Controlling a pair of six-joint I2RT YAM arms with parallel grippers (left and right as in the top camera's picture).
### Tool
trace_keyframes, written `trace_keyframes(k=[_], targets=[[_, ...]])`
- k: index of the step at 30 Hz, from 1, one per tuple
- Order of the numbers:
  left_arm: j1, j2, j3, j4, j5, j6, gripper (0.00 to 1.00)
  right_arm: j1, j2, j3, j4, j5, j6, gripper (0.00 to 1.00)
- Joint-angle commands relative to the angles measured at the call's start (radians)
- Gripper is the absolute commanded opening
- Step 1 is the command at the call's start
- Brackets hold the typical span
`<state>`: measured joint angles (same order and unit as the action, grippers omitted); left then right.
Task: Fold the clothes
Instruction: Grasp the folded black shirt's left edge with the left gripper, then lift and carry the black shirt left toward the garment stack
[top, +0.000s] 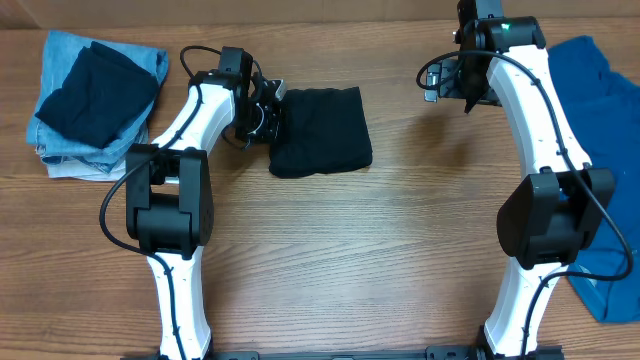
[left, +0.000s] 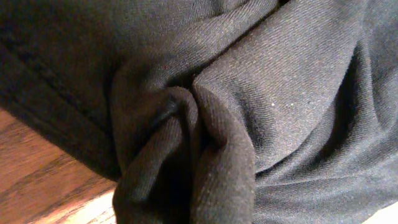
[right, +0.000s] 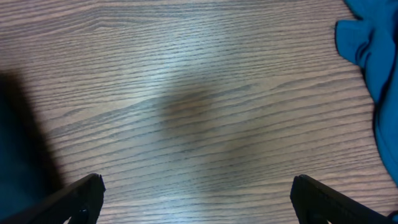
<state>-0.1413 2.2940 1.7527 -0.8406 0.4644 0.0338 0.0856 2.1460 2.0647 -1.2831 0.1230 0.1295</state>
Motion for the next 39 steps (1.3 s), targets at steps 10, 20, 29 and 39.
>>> trace_keyframes(k=[10, 20, 29, 39], targets=[[0.016, 0.047, 0.14, -0.174, -0.442, -0.137, 0.04, -0.003, -0.034, 0.016, 0.002, 0.011, -0.005, 1.0], [0.007, 0.058, 0.121, -0.142, -0.41, -0.135, 0.92, -0.003, -0.034, 0.016, 0.002, 0.011, -0.005, 1.0], [0.01, 0.074, -0.01, 0.036, -0.162, 0.032, 0.77, -0.003, -0.034, 0.016, 0.002, 0.011, -0.005, 1.0], [0.042, 0.072, 0.042, -0.07, -0.011, 0.157, 0.04, -0.003, -0.034, 0.016, 0.002, 0.011, -0.005, 1.0]])
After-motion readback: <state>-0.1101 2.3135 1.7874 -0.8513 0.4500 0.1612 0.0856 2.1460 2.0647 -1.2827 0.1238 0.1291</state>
